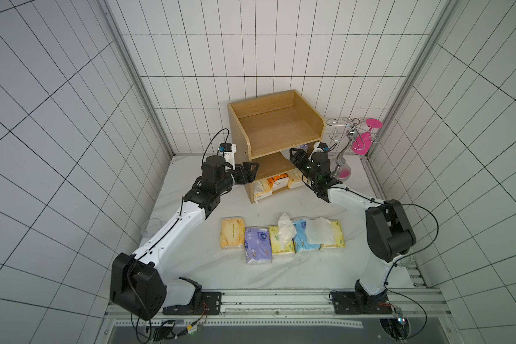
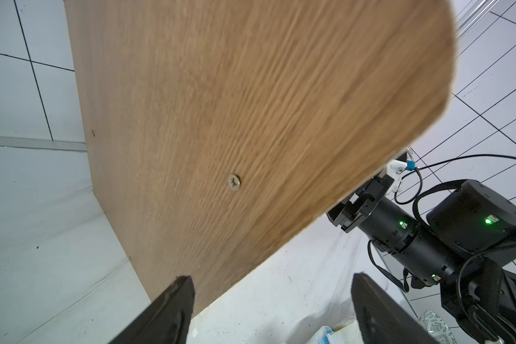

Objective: Remove the tissue boxes from the shelf
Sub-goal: Pick up a box of tissues from the shelf.

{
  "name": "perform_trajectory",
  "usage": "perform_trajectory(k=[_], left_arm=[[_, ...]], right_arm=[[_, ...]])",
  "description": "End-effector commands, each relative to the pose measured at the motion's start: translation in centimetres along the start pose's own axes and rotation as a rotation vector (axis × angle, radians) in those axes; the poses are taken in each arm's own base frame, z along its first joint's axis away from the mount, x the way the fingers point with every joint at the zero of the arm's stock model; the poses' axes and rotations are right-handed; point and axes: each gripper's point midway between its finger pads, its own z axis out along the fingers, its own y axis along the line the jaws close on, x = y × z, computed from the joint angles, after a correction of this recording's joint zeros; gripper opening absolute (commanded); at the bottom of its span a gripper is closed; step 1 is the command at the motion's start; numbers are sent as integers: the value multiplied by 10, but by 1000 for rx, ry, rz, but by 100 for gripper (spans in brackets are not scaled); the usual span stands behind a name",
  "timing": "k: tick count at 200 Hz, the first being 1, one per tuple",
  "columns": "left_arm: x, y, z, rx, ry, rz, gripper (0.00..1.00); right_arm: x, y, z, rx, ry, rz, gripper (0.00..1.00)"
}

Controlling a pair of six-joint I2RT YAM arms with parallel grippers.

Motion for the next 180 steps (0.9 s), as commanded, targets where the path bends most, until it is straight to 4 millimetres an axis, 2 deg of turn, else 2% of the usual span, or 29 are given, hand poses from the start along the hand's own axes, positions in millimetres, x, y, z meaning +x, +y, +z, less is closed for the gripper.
perform_trajectory(k=[1,15,26,44,58,79,90,120,180], left_arm=[[-9,-6,5,34,-17,15,86],[-5,-5,6,39,-12,12,86],[-3,-4,8,38,-9,10,86],[3,-1,11,35,5,4,86],[6,0,12,40,14,-2,86],[10,1,11,40,18,-10,86],[11,2,10,36,18,-12,86],[6,-1,6,36,8,-11,86],[-4,-10,-8,50,-18,-27,86]], right_arm=[[-12,6,13,-16,-31,-14,72],[-11,5,19,-11,-30,-16,69],[-11,3,23,-8,-32,-16,62],[-12,3,27,-13,-38,-17,43],[-14,3,29,-21,-45,-19,23],[-19,3,27,-22,-49,-22,6],[-20,3,23,-17,-47,-26,0],[-21,2,4,-1,-43,-39,0],[-5,-1,-46,7,2,-57,0]])
